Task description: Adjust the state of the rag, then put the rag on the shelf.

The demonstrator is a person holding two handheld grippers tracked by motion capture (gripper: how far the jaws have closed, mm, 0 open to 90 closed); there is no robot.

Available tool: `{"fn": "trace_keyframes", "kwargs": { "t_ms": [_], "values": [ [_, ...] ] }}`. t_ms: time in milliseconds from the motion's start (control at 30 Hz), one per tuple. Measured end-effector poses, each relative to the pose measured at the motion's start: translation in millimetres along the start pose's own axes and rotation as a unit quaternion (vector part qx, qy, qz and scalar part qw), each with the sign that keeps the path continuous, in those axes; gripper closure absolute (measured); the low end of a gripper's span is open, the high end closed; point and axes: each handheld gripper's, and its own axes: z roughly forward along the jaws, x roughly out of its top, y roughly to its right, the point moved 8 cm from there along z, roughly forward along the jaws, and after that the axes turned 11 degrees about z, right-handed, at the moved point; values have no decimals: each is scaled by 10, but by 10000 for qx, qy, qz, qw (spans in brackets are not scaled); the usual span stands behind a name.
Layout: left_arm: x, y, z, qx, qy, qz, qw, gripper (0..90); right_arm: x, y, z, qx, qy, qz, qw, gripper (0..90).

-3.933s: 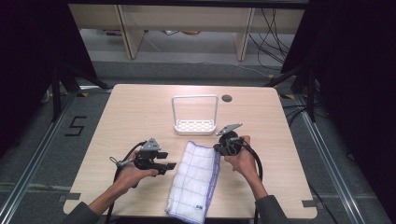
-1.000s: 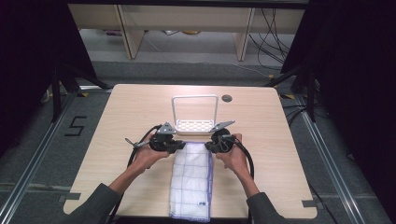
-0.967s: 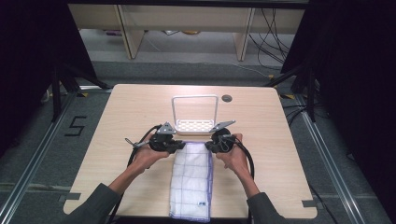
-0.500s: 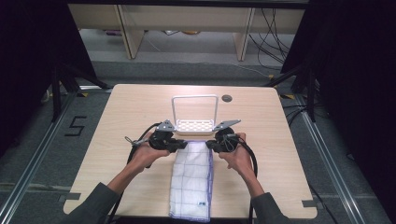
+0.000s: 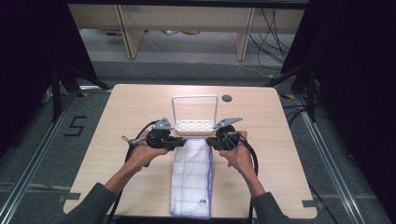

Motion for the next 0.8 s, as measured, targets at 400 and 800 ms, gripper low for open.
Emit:
{"fn": "trace_keyframes", "kwargs": {
  "t_ms": [400, 800],
  "values": [
    [112, 22, -125, 24, 136, 127, 9998, 835, 106, -79, -139, 54, 260, -3, 9996, 851],
    [386, 119, -436, 57, 370, 398, 9985, 838, 229, -338, -490, 135, 524, -396, 9978, 854]
  ]
}}
